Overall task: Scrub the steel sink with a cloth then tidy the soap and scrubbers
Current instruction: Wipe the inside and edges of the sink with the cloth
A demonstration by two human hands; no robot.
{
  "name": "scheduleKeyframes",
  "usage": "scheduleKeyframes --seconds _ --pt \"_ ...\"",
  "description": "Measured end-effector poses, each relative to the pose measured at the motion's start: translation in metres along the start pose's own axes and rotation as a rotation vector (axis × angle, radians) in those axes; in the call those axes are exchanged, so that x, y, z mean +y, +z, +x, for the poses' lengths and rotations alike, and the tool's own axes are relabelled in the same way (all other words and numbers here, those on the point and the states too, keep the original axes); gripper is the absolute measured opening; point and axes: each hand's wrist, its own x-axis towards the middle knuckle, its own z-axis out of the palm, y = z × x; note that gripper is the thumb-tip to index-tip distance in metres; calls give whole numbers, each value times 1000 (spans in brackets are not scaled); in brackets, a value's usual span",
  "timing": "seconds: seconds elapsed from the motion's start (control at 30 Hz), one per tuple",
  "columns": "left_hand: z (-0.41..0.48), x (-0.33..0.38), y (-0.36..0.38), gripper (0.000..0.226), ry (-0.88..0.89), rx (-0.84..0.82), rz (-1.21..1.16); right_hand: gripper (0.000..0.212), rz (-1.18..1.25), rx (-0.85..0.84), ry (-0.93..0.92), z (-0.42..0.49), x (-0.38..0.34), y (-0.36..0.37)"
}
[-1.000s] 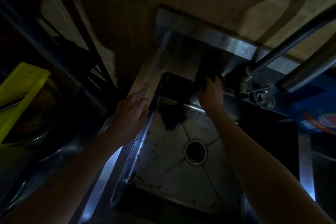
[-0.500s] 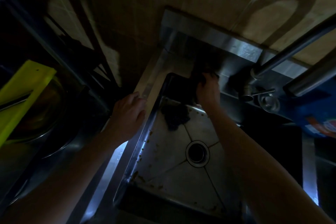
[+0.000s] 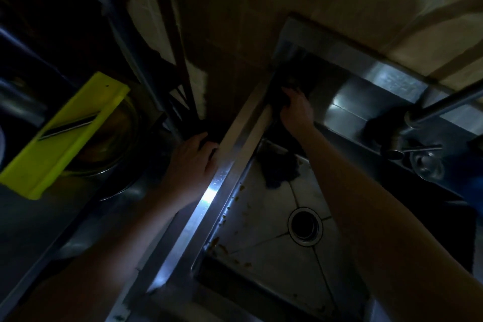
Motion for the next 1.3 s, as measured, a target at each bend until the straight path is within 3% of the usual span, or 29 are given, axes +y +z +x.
scheduleKeyframes --seconds 0.17,0.37,0.5,0.7,1.0,1.3 --pt "-19 -15 -9 35 -54 12 27 51 -2 -78 -61 -2 -10 4" --pt "-38 -15 -13 34 -58 25 19 40 175 -139 -123 -73 -26 20" --pt "-54 -11 -15 45 -67 34 -13 49 201 -205 -193 -122 -36 32" --pt "-83 -17 -7 30 -59 83 -21 59 170 -234 -303 -194 -50 47" --pt "-129 -22 -4 30 -55 119 -21 46 166 -295 -463 -276 -59 61" --pt "-155 -17 -2 30 -31 122 6 29 175 -521 -492 -331 -63 61"
